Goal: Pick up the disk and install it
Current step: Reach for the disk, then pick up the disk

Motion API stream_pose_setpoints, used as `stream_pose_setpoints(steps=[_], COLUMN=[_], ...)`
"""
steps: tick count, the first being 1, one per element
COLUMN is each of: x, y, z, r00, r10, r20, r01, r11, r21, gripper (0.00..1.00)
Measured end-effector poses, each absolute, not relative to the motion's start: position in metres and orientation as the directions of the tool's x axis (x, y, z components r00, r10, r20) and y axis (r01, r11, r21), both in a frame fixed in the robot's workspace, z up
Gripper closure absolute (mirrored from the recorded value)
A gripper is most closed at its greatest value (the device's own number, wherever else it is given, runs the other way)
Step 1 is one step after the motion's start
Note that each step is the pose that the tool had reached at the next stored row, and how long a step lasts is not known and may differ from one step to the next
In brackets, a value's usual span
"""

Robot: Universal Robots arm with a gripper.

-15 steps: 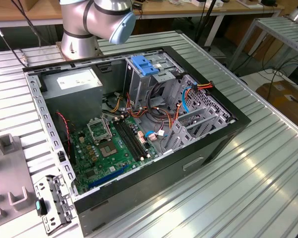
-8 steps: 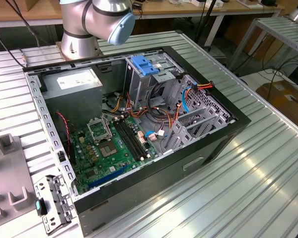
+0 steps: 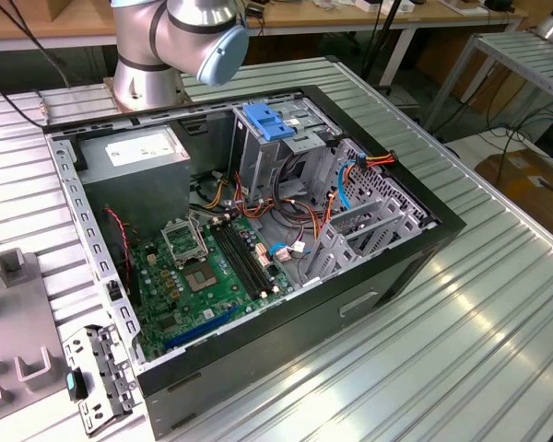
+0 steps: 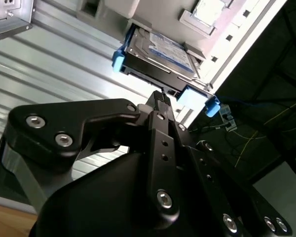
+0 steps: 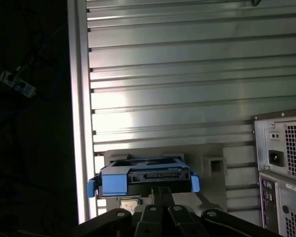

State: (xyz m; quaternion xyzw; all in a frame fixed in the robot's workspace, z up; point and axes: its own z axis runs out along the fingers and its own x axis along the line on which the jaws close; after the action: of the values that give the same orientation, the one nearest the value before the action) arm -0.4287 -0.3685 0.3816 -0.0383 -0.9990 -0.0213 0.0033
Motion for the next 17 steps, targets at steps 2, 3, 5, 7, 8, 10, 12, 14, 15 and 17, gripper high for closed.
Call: stream_pose_setpoints(steps=[2,3,5,7,8,10,12,14,15,17], x=[-0.436,-0.44,-0.45,-0.453,-0.453,-0.453,-0.453,-0.453,-0.453,-0.453], y=[-0.367,-0.367,-0.365,-0.365,-0.365,-0.365,-0.365,-0.365,-0.365,-0.365], z=[0.38,0.379,0.378,0.377,0.377,0.377,0.377,0.377,0.377,0.377], r00=[-0.997,-0.997,-0.997,-0.997,-0.997,-0.997,-0.997,-0.997,-0.997,-0.997], r10=[0.076,0.076,0.076,0.076,0.076,0.076,0.076,0.076,0.076,0.076], r20=[0.01,0.012,0.018,0.021,0.021,0.021,0.021,0.021,0.021,0.021], r01=[0.077,0.077,0.077,0.077,0.077,0.077,0.077,0.077,0.077,0.077], r11=[0.996,0.996,0.996,0.996,0.996,0.996,0.996,0.996,0.996,0.996], r21=[0.042,0.042,0.042,0.042,0.042,0.042,0.042,0.042,0.042,0.042], gripper=[0.89,0.89,0.89,0.89,0.89,0.89,0.89,0.89,0.89,0.89])
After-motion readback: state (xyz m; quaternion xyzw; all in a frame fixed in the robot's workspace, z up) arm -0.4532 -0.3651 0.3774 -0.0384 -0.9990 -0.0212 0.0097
